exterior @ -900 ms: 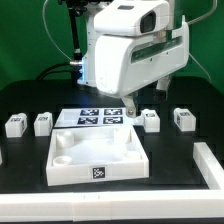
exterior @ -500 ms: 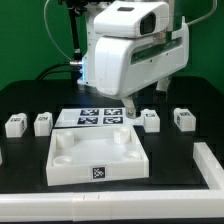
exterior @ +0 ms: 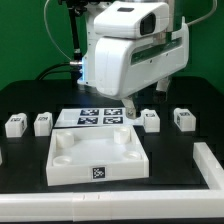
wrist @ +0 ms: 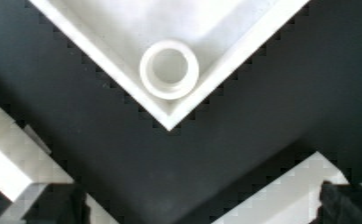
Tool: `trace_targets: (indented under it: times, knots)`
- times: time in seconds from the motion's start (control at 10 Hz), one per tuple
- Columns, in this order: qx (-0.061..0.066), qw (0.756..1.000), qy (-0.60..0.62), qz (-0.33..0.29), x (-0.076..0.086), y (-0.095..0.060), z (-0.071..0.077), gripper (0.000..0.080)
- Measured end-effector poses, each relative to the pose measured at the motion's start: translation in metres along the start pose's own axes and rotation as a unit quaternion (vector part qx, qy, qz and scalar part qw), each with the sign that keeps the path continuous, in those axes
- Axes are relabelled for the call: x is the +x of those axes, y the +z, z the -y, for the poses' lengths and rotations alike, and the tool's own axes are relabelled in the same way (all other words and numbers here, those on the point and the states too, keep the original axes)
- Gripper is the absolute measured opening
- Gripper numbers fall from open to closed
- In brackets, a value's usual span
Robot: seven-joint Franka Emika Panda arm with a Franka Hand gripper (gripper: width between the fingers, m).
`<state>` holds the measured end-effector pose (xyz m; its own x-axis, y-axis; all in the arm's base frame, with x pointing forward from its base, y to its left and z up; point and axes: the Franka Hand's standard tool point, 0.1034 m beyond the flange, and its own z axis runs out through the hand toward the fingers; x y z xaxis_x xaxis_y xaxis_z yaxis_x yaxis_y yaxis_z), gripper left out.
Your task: Assemble one leg
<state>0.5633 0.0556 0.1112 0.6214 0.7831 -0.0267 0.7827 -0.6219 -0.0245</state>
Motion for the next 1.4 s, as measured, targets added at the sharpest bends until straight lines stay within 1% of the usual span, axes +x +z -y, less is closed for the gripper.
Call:
trace_targets:
  times: [0.2, 0.3, 0.4, 0.5, 0.6, 0.7, 0.9, 1.1, 1.2, 1.3, 1.4]
  knots:
    - [0.000, 1.000, -0.003, -0.001, -0.001, 0.001, 0.000, 0.0650]
    - [-0.002, 1.000, -0.030, -0.002, -0.010, 0.006, 0.008, 0.0650]
    - [-0.002, 0.997, -0.071, -0.001, -0.028, 0.013, 0.021, 0.0650]
    - [0.007, 0.993, -0.122, 0.006, -0.047, 0.018, 0.032, 0.0650]
    - [0.007, 0.988, -0.156, 0.005, -0.060, 0.025, 0.039, 0.0650]
    - [0.013, 0.981, -0.193, 0.008, -0.072, 0.033, 0.047, 0.0650]
    - [0.012, 0.984, -0.178, 0.007, -0.069, 0.031, 0.044, 0.0650]
    - [0.013, 0.984, -0.178, 0.008, -0.069, 0.032, 0.045, 0.0650]
    - [0.011, 0.982, -0.190, 0.006, -0.070, 0.033, 0.044, 0.0650]
    - [0.006, 0.973, -0.232, 0.002, -0.081, 0.039, 0.047, 0.0650]
    - [0.015, 0.965, -0.262, 0.012, -0.101, 0.043, 0.060, 0.0650]
